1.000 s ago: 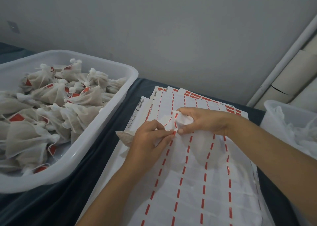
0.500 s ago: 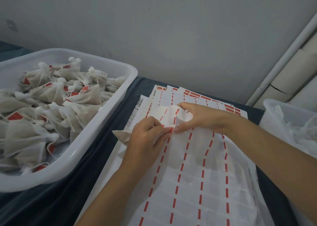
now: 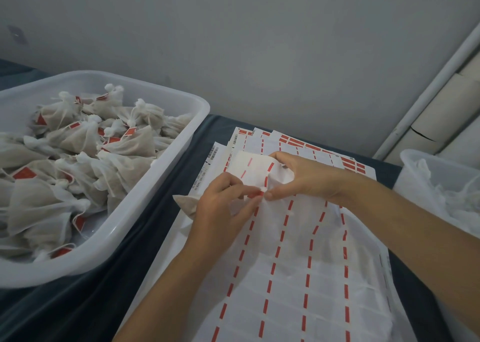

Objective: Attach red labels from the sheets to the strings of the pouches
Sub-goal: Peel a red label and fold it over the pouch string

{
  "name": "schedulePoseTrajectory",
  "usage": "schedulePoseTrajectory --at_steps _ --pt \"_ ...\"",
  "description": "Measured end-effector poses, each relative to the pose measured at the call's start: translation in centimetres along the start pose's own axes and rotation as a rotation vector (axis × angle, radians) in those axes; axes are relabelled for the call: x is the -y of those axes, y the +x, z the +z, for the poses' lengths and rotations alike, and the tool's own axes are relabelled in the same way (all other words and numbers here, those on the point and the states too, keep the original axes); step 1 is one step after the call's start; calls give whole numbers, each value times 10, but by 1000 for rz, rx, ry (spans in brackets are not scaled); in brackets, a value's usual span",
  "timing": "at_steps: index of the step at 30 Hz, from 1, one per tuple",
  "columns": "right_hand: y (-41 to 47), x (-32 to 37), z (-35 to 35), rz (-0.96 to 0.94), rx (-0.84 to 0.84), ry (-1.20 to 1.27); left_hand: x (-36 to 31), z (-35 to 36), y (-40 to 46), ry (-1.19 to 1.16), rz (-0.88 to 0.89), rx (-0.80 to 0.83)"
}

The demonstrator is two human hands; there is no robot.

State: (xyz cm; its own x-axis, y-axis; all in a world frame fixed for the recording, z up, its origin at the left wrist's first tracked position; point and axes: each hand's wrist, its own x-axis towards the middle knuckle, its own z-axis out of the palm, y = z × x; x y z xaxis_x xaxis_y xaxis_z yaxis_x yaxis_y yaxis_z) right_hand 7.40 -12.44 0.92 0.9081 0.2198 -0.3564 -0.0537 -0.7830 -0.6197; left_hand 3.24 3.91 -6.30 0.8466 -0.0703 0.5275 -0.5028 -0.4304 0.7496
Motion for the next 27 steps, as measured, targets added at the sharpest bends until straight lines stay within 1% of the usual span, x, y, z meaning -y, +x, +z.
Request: schedulePoseTrajectory --at_steps 4,7,10,15,21,24,27 --pt "-1 2 -2 -6 -7 59 -3 2 -1 -31 -57 9" --pt "0 5 0 0 -15 48 -3 3 -2 -87 -103 4" --pt "0 7 1 0 -16 43 -3 3 -2 8 -124 -17" --pt "0 7 5 -31 -21 50 -3 4 -3 23 -289 26" --pt "-3 7 12 -100 -28 12 -8 0 -4 -123 -391 75" --pt "-2 8 16 -124 -81 -66 -9 -3 -2 -171 -424 120" --pt "-3 8 18 -135 -139 -142 -10 -5 -1 -214 -435 119"
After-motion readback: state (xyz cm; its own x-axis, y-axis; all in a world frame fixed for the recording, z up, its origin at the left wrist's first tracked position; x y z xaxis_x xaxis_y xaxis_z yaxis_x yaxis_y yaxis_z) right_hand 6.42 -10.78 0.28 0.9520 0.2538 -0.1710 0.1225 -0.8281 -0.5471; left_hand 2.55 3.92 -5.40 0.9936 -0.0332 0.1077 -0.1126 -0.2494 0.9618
